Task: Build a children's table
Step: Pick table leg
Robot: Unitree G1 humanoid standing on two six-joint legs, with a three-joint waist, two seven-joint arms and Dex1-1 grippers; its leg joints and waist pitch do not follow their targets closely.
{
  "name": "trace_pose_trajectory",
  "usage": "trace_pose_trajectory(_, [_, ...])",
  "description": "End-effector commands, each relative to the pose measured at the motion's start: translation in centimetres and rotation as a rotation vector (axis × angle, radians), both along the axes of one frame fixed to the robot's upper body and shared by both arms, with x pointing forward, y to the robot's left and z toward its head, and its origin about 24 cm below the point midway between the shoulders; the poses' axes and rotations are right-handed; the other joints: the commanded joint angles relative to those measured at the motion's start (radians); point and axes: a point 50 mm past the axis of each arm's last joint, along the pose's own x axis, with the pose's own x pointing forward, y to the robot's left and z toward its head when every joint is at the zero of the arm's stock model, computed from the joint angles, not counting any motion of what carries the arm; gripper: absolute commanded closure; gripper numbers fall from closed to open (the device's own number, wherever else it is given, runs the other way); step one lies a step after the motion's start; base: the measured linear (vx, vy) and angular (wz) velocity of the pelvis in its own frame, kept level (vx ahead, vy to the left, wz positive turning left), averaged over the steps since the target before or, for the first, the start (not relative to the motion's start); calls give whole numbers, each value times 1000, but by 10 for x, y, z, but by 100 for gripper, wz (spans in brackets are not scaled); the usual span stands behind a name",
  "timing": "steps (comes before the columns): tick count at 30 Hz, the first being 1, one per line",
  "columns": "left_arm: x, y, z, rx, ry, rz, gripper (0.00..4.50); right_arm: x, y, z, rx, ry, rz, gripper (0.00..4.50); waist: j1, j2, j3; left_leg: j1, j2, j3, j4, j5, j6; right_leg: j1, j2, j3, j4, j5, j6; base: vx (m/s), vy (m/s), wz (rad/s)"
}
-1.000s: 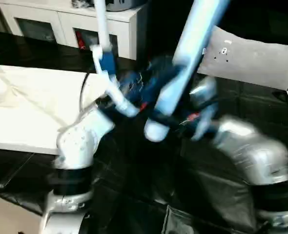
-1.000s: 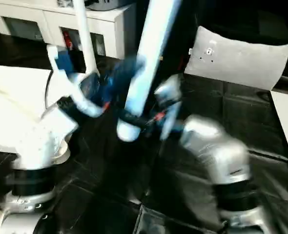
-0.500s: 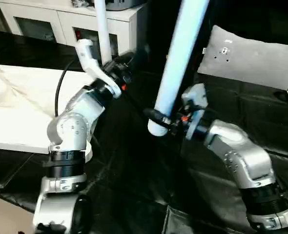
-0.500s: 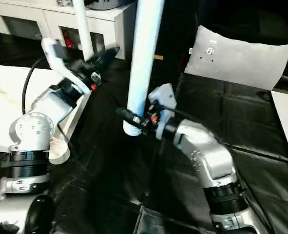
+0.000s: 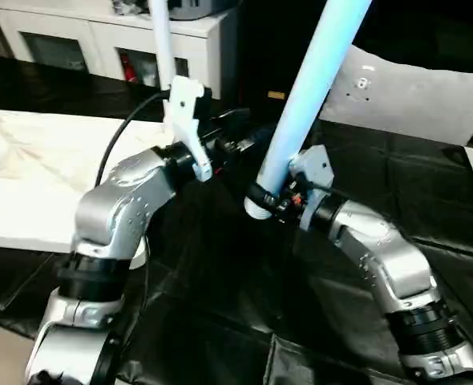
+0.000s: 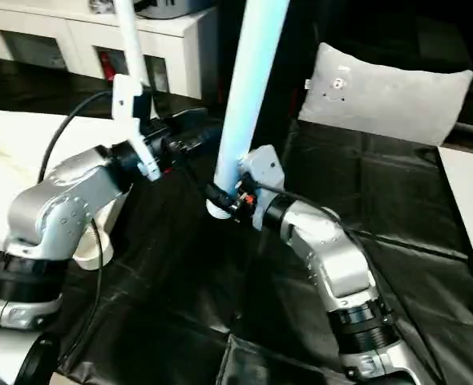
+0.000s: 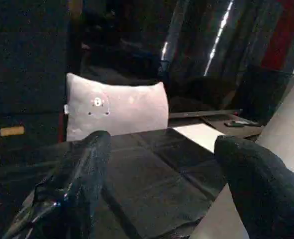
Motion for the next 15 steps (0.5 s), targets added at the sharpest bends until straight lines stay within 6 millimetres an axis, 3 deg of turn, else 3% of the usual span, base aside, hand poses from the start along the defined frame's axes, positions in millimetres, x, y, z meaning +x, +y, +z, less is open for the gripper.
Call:
trace_pose_trajectory(1, [-15,-20,5,15,-56,-153,69,3,-3,0,-5,-10,-58,257,-3,14,-73,2,53,-14,-73,-130,9,62,-91,64,-80,-275,-95,0,0,0])
trace_pose_trajectory(4, [-7,4,0,-1,-40,24,69,0,-12,-3,15,43,-178,257,-7,16,-74,1,54,-15,-74,-127,-2,65,-89,64,-75,-234,-110,0,0,0])
trace_pose_trajectory(5, [-5,10,-3,5,-32,74,69,-1,-14,-4,25,55,-200,257,-7,24,-73,2,53,-16,-74,-132,-4,64,-87,64,-75,-235,-109,0,0,0])
trace_pose_trajectory(6, [-4,16,-6,10,-25,113,69,-2,-16,-5,36,63,-219,257,-8,20,-71,2,54,-14,-75,-141,-2,63,-89,65,-80,-246,-105,0,0,0])
trace_pose_trajectory(7, [-3,26,-10,13,-23,185,69,-5,-19,-7,65,84,-248,257,-6,25,-71,2,50,-14,-75,-156,-5,66,-89,63,-81,-279,-93,0,0,0])
trace_pose_trajectory(9, [-7,59,-34,81,59,388,69,-14,-29,-15,135,143,-356,257,-11,22,-71,-3,49,-15,-77,-159,-4,68,-88,61,-86,-305,-64,0,0,0])
trace_pose_trajectory(10, [-9,65,-39,105,73,418,69,-16,-30,-17,145,152,-376,257,-14,23,-72,-3,48,-15,-77,-159,-2,67,-87,61,-87,-308,-56,0,0,0])
trace_pose_trajectory(11, [-11,71,-47,145,88,452,69,-18,-34,-20,146,159,-425,258,-26,28,-71,1,43,-15,-79,-172,-2,62,-82,58,-93,-349,-34,0,0,0])
trace_pose_trajectory(15, [-28,95,-84,294,157,616,69,-25,-50,-27,94,137,-609,258,-38,40,-65,7,41,-15,-82,-215,-4,52,-78,54,-109,-442,-8,0,0,0])
